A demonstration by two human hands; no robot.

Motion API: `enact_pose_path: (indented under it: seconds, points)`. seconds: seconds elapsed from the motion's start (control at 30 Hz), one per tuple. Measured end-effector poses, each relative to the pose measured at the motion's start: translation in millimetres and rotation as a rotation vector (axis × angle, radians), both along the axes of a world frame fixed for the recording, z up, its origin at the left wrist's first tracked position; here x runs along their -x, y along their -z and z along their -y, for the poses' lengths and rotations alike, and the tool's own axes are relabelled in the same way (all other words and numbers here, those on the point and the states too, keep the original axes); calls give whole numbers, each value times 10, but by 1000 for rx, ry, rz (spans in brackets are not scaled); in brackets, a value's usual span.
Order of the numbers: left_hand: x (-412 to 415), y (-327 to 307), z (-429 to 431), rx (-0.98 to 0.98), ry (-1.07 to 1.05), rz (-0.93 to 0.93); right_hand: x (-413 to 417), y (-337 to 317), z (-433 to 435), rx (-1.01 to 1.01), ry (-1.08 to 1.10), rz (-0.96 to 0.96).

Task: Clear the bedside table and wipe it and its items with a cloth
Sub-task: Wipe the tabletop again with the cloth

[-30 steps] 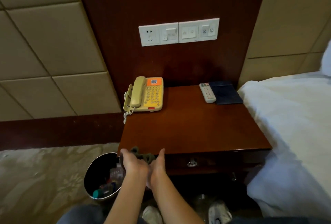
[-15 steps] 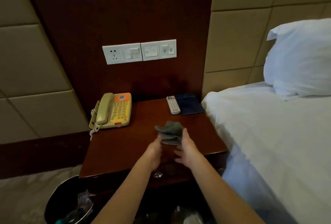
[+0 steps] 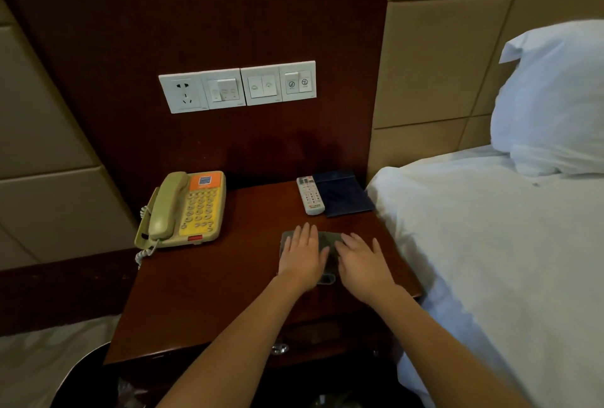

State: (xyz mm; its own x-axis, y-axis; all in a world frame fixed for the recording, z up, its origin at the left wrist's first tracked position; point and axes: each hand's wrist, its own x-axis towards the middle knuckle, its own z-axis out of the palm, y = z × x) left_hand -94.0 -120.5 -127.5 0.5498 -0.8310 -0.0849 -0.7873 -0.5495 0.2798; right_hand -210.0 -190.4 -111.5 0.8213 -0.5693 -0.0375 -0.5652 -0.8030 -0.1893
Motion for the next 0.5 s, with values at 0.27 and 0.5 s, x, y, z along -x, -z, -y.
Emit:
enact_pose_path:
  seconds: [0.27, 0.5]
  points:
    - [-145, 361, 277, -117, 211, 99, -544, 3, 806, 13, 167, 104]
    - [-384, 308, 388, -50, 401, 23, -789, 121, 1297, -75, 355, -20]
